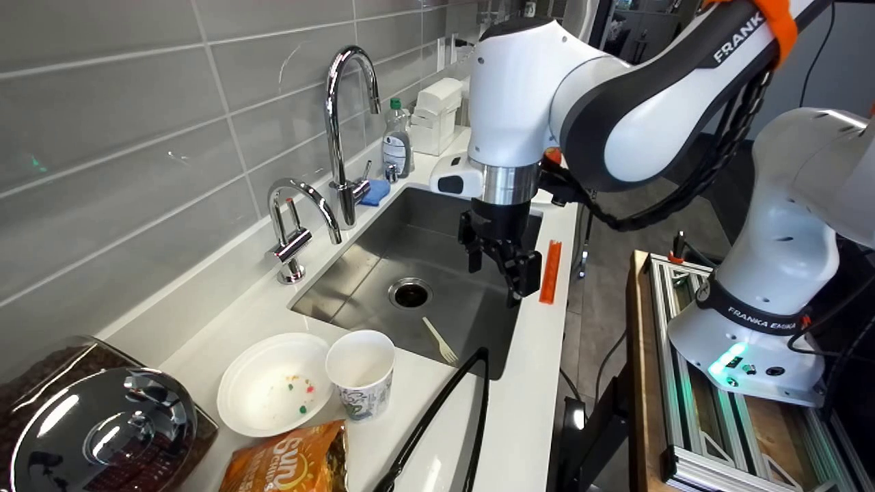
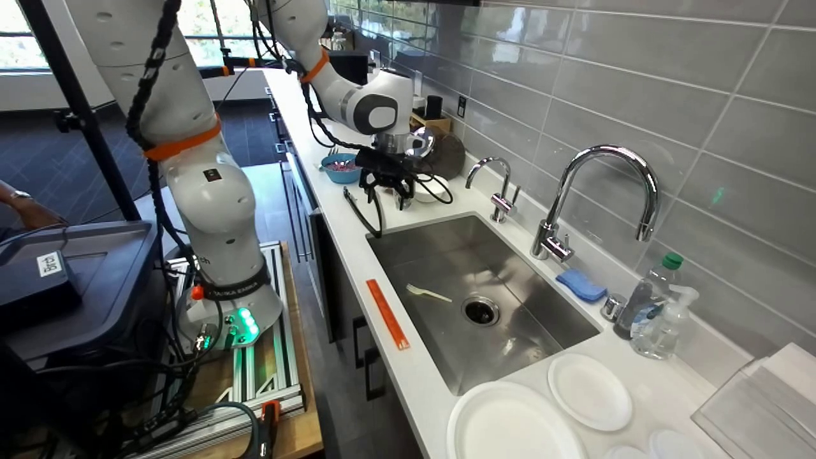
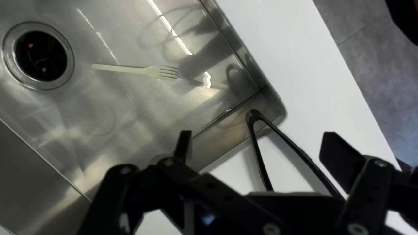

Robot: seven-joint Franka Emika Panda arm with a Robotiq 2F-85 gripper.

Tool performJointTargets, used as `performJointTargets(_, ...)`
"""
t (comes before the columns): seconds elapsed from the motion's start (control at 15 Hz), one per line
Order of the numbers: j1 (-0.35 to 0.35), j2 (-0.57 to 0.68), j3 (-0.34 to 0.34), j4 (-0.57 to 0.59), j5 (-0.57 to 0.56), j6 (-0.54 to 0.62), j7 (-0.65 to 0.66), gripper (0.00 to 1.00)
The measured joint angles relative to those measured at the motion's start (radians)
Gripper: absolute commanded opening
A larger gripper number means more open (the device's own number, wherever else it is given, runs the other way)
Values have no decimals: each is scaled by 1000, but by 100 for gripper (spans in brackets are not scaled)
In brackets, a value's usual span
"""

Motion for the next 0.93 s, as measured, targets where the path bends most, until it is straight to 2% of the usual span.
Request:
performJointTargets(0.6, 7, 34, 13, 20, 0, 1, -76, 100)
performJointTargets(0.93, 8, 34, 25, -14, 7, 64, -210, 100)
